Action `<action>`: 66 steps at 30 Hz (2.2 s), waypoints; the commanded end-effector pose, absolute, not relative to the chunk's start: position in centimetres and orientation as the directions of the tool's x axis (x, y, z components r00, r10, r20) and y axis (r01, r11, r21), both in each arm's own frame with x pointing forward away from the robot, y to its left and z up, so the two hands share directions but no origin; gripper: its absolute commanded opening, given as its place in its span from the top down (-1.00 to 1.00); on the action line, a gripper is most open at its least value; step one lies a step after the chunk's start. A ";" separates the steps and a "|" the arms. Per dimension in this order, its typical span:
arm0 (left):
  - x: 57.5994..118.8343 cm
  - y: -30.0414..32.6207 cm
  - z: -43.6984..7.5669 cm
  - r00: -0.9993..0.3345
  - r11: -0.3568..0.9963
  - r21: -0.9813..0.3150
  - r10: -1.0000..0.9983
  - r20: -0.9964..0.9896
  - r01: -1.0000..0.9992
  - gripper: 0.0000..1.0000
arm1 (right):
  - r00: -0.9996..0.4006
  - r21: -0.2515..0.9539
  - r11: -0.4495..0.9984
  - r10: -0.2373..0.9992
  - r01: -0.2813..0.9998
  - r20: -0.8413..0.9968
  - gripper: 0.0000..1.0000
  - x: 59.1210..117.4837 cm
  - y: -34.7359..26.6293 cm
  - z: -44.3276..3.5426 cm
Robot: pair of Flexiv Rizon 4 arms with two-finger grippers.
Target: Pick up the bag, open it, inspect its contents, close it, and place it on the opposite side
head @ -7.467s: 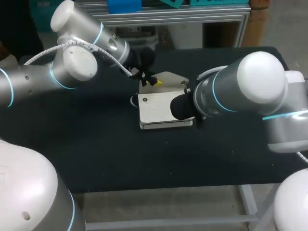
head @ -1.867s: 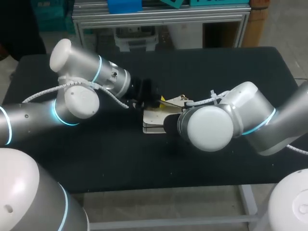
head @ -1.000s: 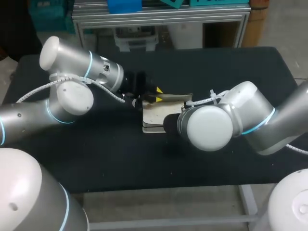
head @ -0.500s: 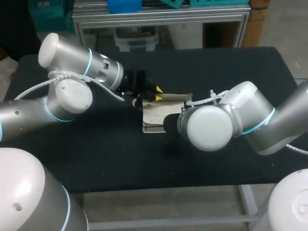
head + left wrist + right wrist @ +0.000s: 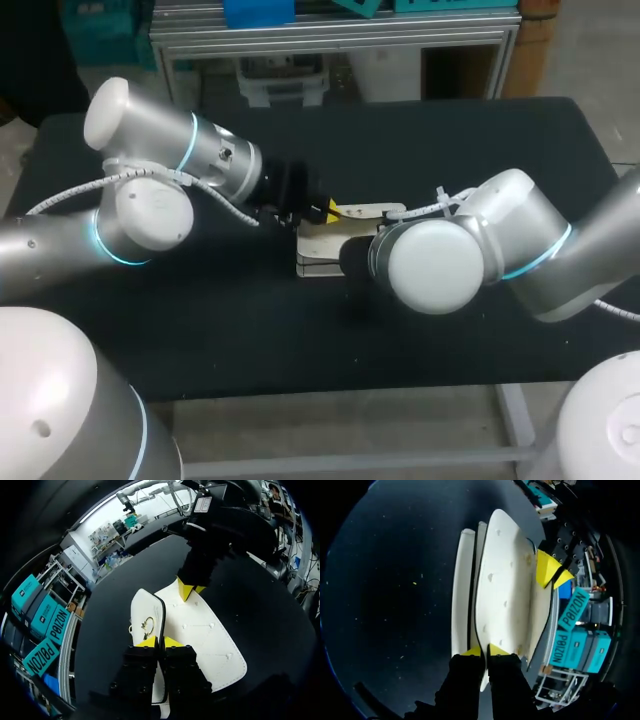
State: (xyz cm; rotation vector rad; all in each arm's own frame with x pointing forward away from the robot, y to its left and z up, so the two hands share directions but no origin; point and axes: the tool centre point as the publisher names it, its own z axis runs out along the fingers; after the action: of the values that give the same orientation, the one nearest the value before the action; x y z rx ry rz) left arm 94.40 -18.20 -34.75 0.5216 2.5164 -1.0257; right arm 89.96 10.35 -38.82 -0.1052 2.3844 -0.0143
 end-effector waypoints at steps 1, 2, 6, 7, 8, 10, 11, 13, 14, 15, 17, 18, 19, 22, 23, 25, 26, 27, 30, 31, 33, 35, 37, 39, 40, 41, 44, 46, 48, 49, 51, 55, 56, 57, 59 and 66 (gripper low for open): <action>93.9 -18.4 -36.2 -0.866 0.665 -0.586 0.200 -0.457 0.463 1.00 | -0.459 -0.035 0.996 -0.067 -0.079 -0.886 1.00 90.0 10.3 -39.6; 93.9 -18.4 -36.4 -0.869 0.669 -0.586 0.198 -0.453 0.458 1.00 | -0.459 -0.035 0.996 -0.067 -0.079 -0.886 1.00 90.0 10.3 -39.6; 93.9 -18.3 -37.2 -0.880 0.672 -0.595 0.194 -0.433 0.441 1.00 | -0.459 -0.035 0.996 -0.067 -0.079 -0.886 1.00 90.0 10.3 -39.6; 93.8 -18.3 -37.2 -0.882 0.674 -0.595 0.192 -0.430 0.437 1.00 | -0.459 -0.035 0.996 -0.067 -0.079 -0.886 1.00 90.0 10.3 -39.6; 93.8 -18.3 -37.3 -0.883 0.676 -0.595 0.190 -0.429 0.435 1.00 | -0.459 -0.035 0.996 -0.067 -0.079 -0.886 1.00 90.0 10.3 -39.6; 93.6 -18.6 -37.5 -0.882 0.679 -0.588 0.203 -0.425 0.440 1.00 | -0.459 -0.035 0.996 -0.067 -0.079 -0.886 1.00 90.0 10.3 -39.6; 93.6 -18.7 -37.6 -0.881 0.684 -0.582 0.205 -0.426 0.441 1.00 | -0.459 -0.035 0.996 -0.067 -0.079 -0.886 1.00 90.0 10.3 -39.6; 93.8 -18.6 -37.7 -0.881 0.688 -0.578 0.205 -0.426 0.440 1.00 | -0.459 -0.035 0.996 -0.067 -0.079 -0.886 1.00 90.0 10.3 -39.6; 93.9 -18.5 -37.7 -0.884 0.691 -0.579 0.199 -0.423 0.432 1.00 | -0.459 -0.035 0.996 -0.067 -0.079 -0.886 1.00 90.0 10.3 -39.6; 94.0 -18.1 -37.7 -0.885 0.693 -0.579 0.195 -0.423 0.430 1.00 | -0.459 -0.035 0.996 -0.067 -0.079 -0.886 1.00 90.0 10.3 -39.6; 93.9 -17.6 -37.6 -0.887 0.692 -0.584 0.190 -0.421 0.425 1.00 | -0.459 -0.035 0.996 -0.067 -0.079 -0.886 1.00 90.0 10.3 -39.6; 93.8 -17.4 -37.6 -0.886 0.693 -0.583 0.188 -0.423 0.425 1.00 | -0.459 -0.035 0.996 -0.067 -0.079 -0.886 1.00 90.0 10.3 -39.6; 93.7 -17.2 -37.5 -0.886 0.693 -0.583 0.187 -0.424 0.425 1.00 | -0.459 -0.035 0.996 -0.067 -0.079 -0.886 1.00 90.0 10.3 -39.6; 93.5 -16.9 -37.5 -0.885 0.697 -0.578 0.185 -0.427 0.425 1.00 | -0.459 -0.035 0.996 -0.067 -0.079 -0.886 1.00 90.0 10.3 -39.6; 93.5 -16.8 -37.5 -0.884 0.699 -0.575 0.187 -0.428 0.426 1.00 | -0.459 -0.035 0.996 -0.067 -0.079 -0.886 1.00 90.0 10.3 -39.6; 93.4 -16.7 -37.5 -0.885 0.700 -0.575 0.185 -0.427 0.423 1.00 | -0.459 -0.035 0.996 -0.067 -0.079 -0.886 1.00 90.0 10.3 -39.6; 93.4 -16.7 -37.6 -0.887 0.700 -0.578 0.182 -0.424 0.419 1.00 | -0.459 -0.035 0.996 -0.067 -0.079 -0.886 1.00 90.0 10.3 -39.6; 93.4 -16.8 -37.6 -0.889 0.701 -0.578 0.181 -0.421 0.417 1.00 | -0.459 -0.035 0.996 -0.067 -0.079 -0.886 1.00 90.0 10.3 -39.6; 93.1 -17.5 -37.8 -0.891 0.701 -0.580 0.185 -0.414 0.415 1.00 | -0.459 -0.035 0.996 -0.067 -0.079 -0.886 1.00 90.0 10.3 -39.6; 93.1 -17.8 -37.9 -0.891 0.698 -0.583 0.188 -0.413 0.417 1.00 | -0.459 -0.035 0.996 -0.067 -0.079 -0.886 1.00 90.0 10.3 -39.6; 93.2 -18.2 -38.0 -0.890 0.699 -0.581 0.184 -0.418 0.417 1.00 | -0.459 -0.035 0.996 -0.067 -0.079 -0.886 1.00 90.0 10.3 -39.6; 93.4 -18.5 -38.2 -0.892 0.691 -0.590 0.186 -0.412 0.416 1.00 | -0.459 -0.035 0.996 -0.067 -0.079 -0.886 1.00 90.0 10.3 -39.6; 93.7 -18.9 -38.5 -0.894 0.691 -0.592 0.187 -0.407 0.415 1.00 | -0.459 -0.035 0.996 -0.067 -0.079 -0.886 1.00 90.0 10.3 -39.6; 93.8 -19.0 -38.6 -0.895 0.689 -0.596 0.183 -0.407 0.412 1.00 | -0.459 -0.035 0.996 -0.067 -0.079 -0.886 1.00 90.0 10.3 -39.6; 93.9 -19.1 -38.7 -0.897 0.690 -0.598 0.178 -0.406 0.408 1.00 | -0.459 -0.035 0.996 -0.067 -0.079 -0.886 1.00 90.0 10.3 -39.6; 94.0 -19.1 -38.7 -0.900 0.684 -0.609 0.171 -0.402 0.402 1.00 | -0.459 -0.035 0.996 -0.067 -0.079 -0.886 1.00 90.0 10.3 -39.6; 94.3 -19.1 -38.4 -0.910 0.675 -0.635 0.140 -0.390 0.376 1.00 | -0.459 -0.035 0.996 -0.067 -0.079 -0.886 1.00 90.0 10.3 -39.6; 94.2 -18.9 -38.0 -0.909 0.673 -0.638 0.129 -0.397 0.374 1.00 | -0.459 -0.035 0.996 -0.067 -0.079 -0.886 1.00 90.0 10.3 -39.6; 94.2 -18.4 -37.5 -0.903 0.660 -0.643 0.139 -0.406 0.390 1.00 | -0.459 -0.035 0.996 -0.067 -0.079 -0.886 1.00 90.0 10.3 -39.6; 94.2 -18.2 -37.3 -0.901 0.658 -0.641 0.139 -0.410 0.394 1.00 | -0.459 -0.035 0.996 -0.067 -0.079 -0.886 1.00 90.0 10.3 -39.6; 94.3 -17.7 -37.0 -0.897 0.663 -0.634 0.140 -0.419 0.399 1.00 | -0.459 -0.035 0.996 -0.067 -0.079 -0.886 1.00 90.0 10.3 -39.6; 94.4 -17.1 -36.7 -0.897 0.670 -0.629 0.134 -0.421 0.395 1.00 | -0.459 -0.035 0.996 -0.067 -0.079 -0.886 1.00 90.0 10.3 -39.6; 94.4 -17.1 -36.6 -0.896 0.668 -0.629 0.134 -0.423 0.397 1.00 | -0.459 -0.035 0.996 -0.067 -0.079 -0.886 1.00 90.0 10.3 -39.6; 94.4 -17.0 -36.5 -0.891 0.678 -0.614 0.139 -0.433 0.404 1.00 | -0.459 -0.035 0.996 -0.067 -0.079 -0.886 1.00 90.0 10.3 -39.6; 94.2 -17.3 -36.8 -0.886 0.698 -0.586 0.156 -0.436 0.411 1.00 | -0.459 -0.035 0.996 -0.067 -0.079 -0.886 1.00 90.0 10.3 -39.6; 94.2 -18.1 -38.5 -0.888 0.731 -0.535 0.220 -0.404 0.425 1.00 | -0.459 -0.035 0.996 -0.067 -0.079 -0.886 1.00 90.0 10.3 -39.6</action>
State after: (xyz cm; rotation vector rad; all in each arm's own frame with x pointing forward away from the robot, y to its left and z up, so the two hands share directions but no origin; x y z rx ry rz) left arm 93.68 -17.47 -37.77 0.4941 2.5938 -0.9484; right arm 90.05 10.41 -38.89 -0.1052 2.3836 -0.0142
